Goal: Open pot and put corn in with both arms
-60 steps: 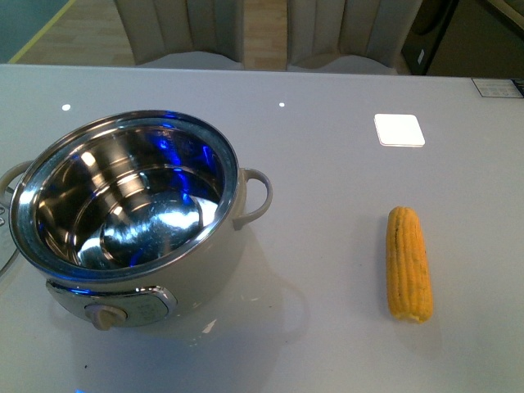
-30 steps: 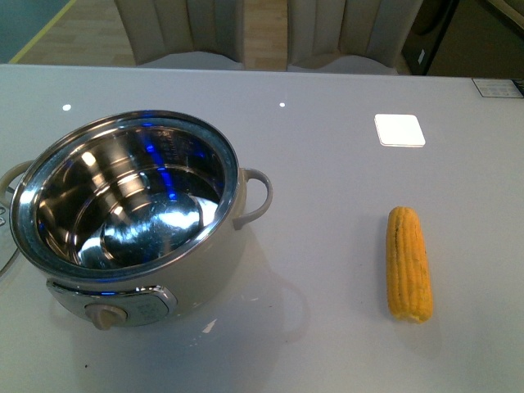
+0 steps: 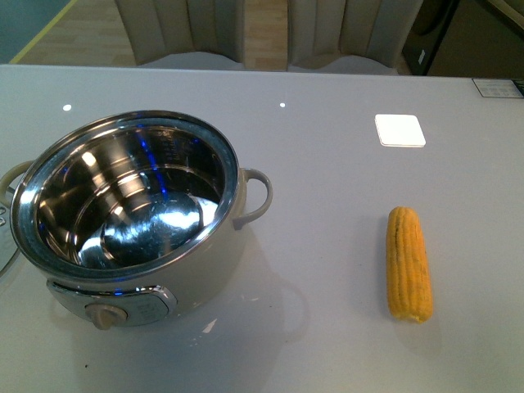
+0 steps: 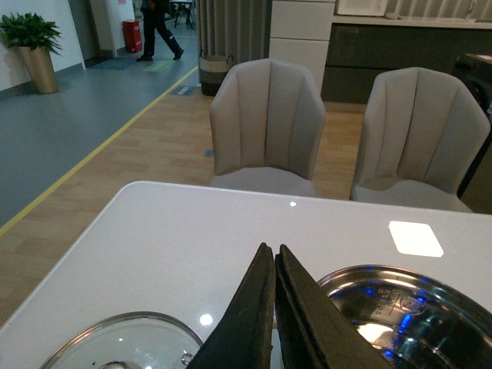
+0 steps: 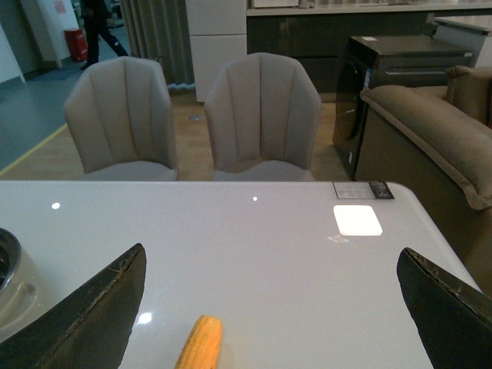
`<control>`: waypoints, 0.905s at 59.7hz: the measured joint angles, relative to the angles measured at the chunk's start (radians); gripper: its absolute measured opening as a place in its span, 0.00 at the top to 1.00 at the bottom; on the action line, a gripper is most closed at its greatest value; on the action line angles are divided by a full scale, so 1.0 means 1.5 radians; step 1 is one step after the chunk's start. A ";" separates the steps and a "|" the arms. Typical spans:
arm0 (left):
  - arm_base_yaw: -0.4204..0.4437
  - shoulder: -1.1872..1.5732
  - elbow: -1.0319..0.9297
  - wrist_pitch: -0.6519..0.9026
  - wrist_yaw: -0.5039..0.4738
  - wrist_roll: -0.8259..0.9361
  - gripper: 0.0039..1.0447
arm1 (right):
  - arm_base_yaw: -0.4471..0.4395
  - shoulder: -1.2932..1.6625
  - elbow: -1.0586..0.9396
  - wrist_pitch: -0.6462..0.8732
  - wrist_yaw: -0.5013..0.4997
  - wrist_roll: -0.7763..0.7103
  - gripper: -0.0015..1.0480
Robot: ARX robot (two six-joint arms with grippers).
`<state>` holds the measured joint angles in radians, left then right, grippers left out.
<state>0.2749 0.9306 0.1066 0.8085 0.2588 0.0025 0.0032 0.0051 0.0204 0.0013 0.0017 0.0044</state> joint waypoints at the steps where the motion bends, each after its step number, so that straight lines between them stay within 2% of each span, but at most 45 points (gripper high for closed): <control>1: -0.006 -0.011 -0.004 -0.007 -0.005 0.000 0.97 | 0.000 0.000 0.000 0.000 0.000 0.000 0.09; 10: -0.051 -0.060 -0.046 -0.008 -0.043 0.000 0.97 | 0.000 0.000 0.000 0.000 0.000 0.000 0.09; 28: -0.111 -0.218 -0.062 -0.148 -0.103 0.000 0.97 | 0.000 0.000 0.000 0.000 0.000 0.000 0.09; 31: -0.149 -0.247 -0.062 -0.176 -0.158 -0.001 0.97 | 0.000 0.000 0.000 0.000 0.000 0.000 0.09; 34: -0.171 -0.271 -0.062 -0.195 -0.165 0.000 0.97 | 0.000 0.000 0.000 0.000 0.000 0.000 0.09; 54: -0.182 -0.387 -0.062 -0.305 -0.173 0.000 0.97 | 0.000 0.000 0.000 0.000 0.000 0.000 0.09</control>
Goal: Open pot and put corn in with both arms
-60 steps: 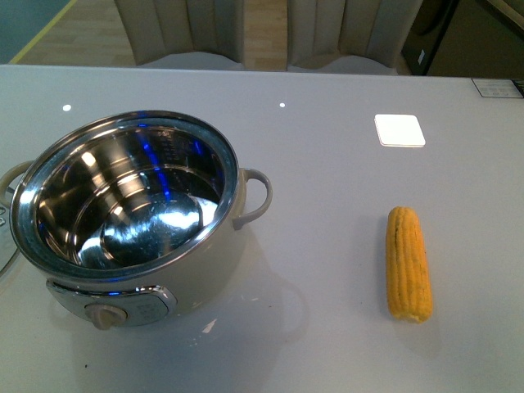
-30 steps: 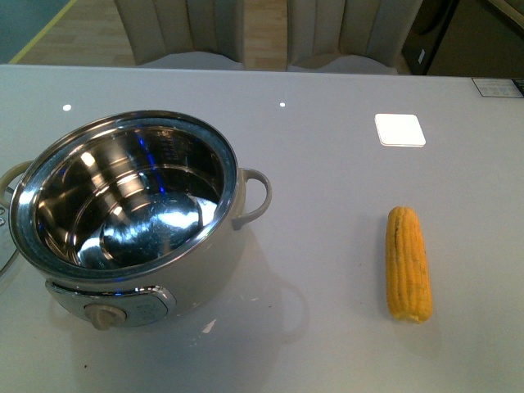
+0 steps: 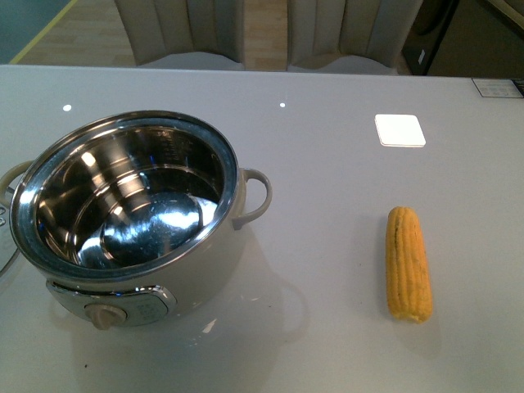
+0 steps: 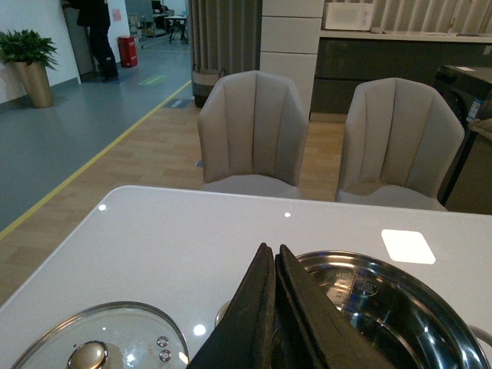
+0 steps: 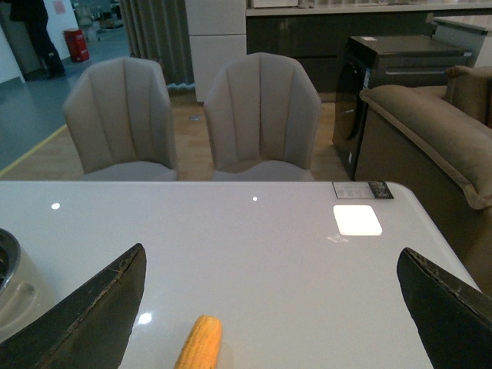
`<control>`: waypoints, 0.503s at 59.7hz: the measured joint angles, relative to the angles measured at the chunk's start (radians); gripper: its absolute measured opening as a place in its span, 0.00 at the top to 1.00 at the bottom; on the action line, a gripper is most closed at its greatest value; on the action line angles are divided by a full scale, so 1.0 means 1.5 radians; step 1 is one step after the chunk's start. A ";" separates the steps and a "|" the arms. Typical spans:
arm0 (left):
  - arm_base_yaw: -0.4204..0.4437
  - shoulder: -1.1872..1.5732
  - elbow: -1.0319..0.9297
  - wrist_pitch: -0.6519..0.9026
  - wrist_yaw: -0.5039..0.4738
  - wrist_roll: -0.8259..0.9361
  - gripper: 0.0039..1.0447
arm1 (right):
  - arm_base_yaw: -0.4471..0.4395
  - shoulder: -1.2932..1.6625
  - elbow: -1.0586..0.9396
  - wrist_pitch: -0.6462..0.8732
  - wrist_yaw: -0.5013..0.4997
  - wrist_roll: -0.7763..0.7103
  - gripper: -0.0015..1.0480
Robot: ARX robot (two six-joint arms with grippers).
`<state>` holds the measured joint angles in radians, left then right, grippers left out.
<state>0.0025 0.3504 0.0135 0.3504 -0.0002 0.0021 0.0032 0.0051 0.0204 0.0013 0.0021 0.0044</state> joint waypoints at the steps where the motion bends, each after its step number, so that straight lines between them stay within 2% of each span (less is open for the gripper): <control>1: 0.000 -0.006 0.000 -0.006 0.000 0.000 0.97 | 0.000 0.000 0.000 0.000 0.000 0.000 0.09; 30: 0.000 -0.135 0.000 -0.139 -0.001 0.000 0.97 | 0.000 0.000 0.000 0.000 0.000 0.000 0.09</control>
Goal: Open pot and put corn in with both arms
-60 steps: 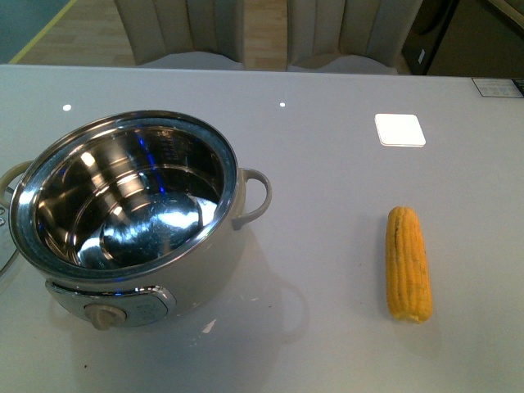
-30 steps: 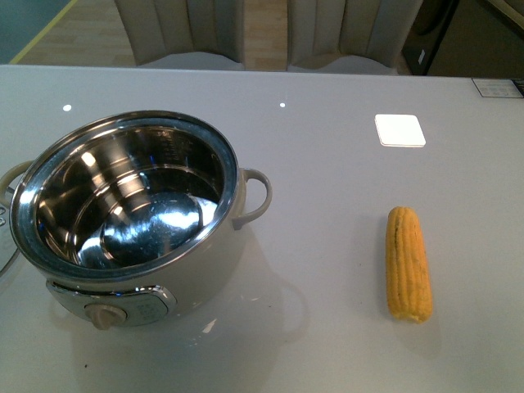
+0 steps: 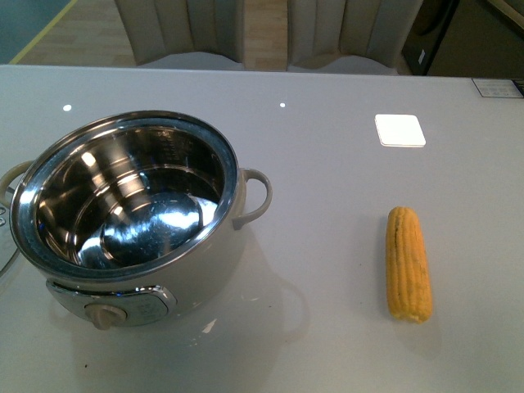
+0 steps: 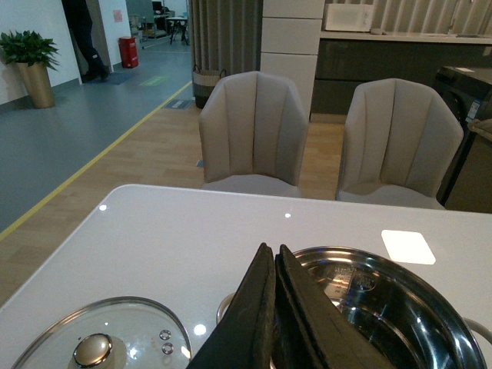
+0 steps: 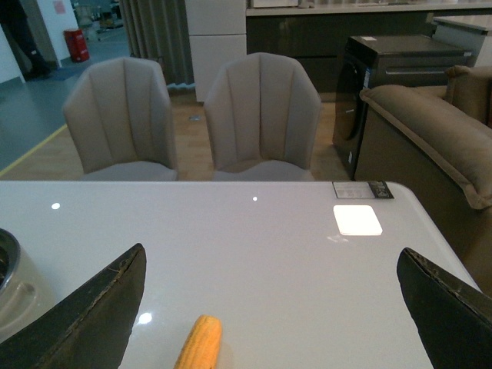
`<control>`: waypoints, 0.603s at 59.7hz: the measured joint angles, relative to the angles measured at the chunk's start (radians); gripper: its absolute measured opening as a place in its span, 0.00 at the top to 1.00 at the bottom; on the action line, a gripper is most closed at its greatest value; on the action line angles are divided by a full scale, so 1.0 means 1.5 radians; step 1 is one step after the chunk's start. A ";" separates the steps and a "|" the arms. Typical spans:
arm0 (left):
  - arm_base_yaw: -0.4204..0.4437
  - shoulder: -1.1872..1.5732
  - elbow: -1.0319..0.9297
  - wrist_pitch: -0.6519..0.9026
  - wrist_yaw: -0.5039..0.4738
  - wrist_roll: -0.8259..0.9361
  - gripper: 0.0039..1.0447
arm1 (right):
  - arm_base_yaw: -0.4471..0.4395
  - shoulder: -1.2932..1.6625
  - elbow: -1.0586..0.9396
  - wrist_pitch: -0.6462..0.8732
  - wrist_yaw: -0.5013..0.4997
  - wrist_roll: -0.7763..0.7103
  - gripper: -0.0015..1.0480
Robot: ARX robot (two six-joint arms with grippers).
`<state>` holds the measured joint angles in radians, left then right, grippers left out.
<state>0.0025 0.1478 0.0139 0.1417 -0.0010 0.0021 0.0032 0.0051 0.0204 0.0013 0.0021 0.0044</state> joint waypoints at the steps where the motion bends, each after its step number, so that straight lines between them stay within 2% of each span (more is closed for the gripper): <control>1: 0.000 -0.028 0.000 -0.042 0.002 0.000 0.97 | 0.000 0.000 0.000 0.000 0.000 0.000 0.09; 4: 0.000 -0.069 0.000 -0.084 0.001 0.000 0.97 | 0.000 0.000 0.000 0.000 0.000 0.000 0.09; 15: 0.000 -0.094 0.000 -0.094 0.001 -0.001 0.97 | 0.000 0.000 0.000 0.000 0.000 0.000 0.09; 23: 0.000 -0.094 0.000 -0.094 0.001 0.000 0.61 | 0.000 0.000 0.000 0.000 0.000 0.000 0.09; 30: 0.000 -0.094 0.000 -0.094 0.001 0.000 0.41 | 0.001 0.004 0.002 -0.006 0.004 0.002 0.09; 31: 0.000 -0.094 0.000 -0.094 0.001 0.000 0.37 | 0.003 0.013 0.006 -0.022 0.009 0.007 0.09; 36: 0.000 -0.095 0.000 -0.094 0.000 0.000 0.24 | 0.037 0.167 0.106 -0.248 0.082 0.099 0.09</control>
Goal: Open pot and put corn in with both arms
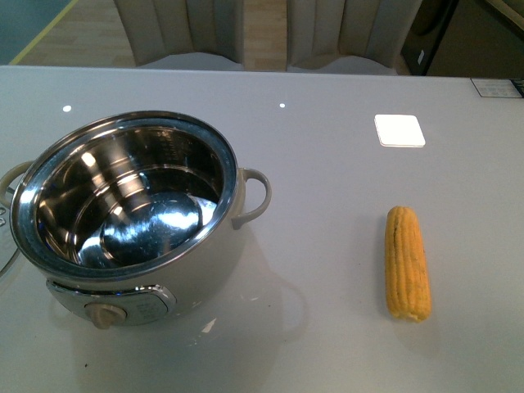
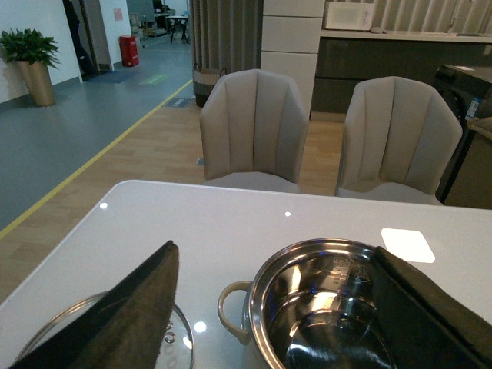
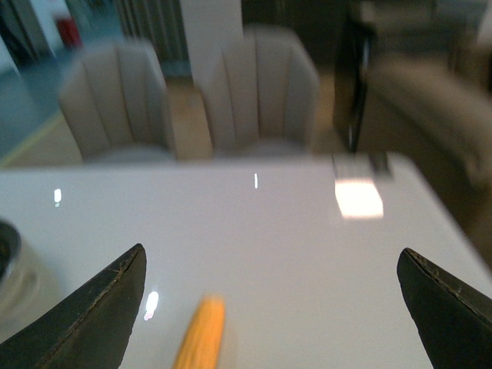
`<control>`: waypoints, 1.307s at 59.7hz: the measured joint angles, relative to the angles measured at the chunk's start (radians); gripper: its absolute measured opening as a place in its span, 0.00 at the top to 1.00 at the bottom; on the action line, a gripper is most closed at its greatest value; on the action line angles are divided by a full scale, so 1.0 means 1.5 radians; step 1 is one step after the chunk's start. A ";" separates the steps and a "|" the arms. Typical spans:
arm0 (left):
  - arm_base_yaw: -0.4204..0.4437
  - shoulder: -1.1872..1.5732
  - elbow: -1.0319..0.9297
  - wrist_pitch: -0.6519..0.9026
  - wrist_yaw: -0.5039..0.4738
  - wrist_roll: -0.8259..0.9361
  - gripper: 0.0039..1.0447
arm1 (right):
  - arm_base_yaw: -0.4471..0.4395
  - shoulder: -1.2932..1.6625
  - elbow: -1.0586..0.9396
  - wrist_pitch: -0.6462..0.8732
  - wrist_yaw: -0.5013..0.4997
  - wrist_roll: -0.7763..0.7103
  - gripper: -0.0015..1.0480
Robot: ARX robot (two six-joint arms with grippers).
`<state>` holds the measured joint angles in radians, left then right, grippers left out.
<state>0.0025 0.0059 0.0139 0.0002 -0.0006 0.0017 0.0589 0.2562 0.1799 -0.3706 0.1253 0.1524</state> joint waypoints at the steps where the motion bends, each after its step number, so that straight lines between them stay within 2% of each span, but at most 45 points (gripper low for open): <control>1: 0.000 0.000 0.000 0.000 0.000 0.000 0.22 | 0.004 0.019 0.009 -0.019 0.004 0.005 0.09; 4: 0.000 -0.001 0.000 0.000 0.001 0.000 0.13 | 0.026 0.096 0.030 -0.068 0.016 0.042 0.09; 8: 0.000 -0.001 0.000 0.000 0.000 0.001 0.05 | 0.052 0.162 0.031 -0.056 0.031 0.071 0.09; 15: 0.000 -0.001 0.000 0.000 0.000 0.000 0.07 | 0.085 0.267 0.031 0.028 0.040 0.092 0.09; 23: 0.000 -0.001 0.000 0.000 0.000 0.000 0.07 | 0.090 0.408 0.034 0.146 0.040 0.093 0.09; 31: 0.000 -0.001 0.000 0.000 0.000 0.000 0.07 | 0.085 0.692 0.082 0.349 0.007 0.101 0.09; 36: 0.000 -0.001 0.000 0.000 0.000 0.000 0.07 | 0.091 0.804 0.109 0.407 -0.015 0.111 0.09; 55: 0.000 -0.001 0.000 0.000 0.000 0.000 0.07 | 0.100 1.009 0.213 0.465 -0.040 0.146 0.09; 78: 0.000 -0.001 0.000 0.000 0.000 0.000 0.07 | 0.112 1.174 0.308 0.479 -0.052 0.162 0.09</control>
<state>0.0025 0.0051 0.0139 0.0002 -0.0002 0.0021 0.2272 2.0167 0.6415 0.3481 0.0475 0.3950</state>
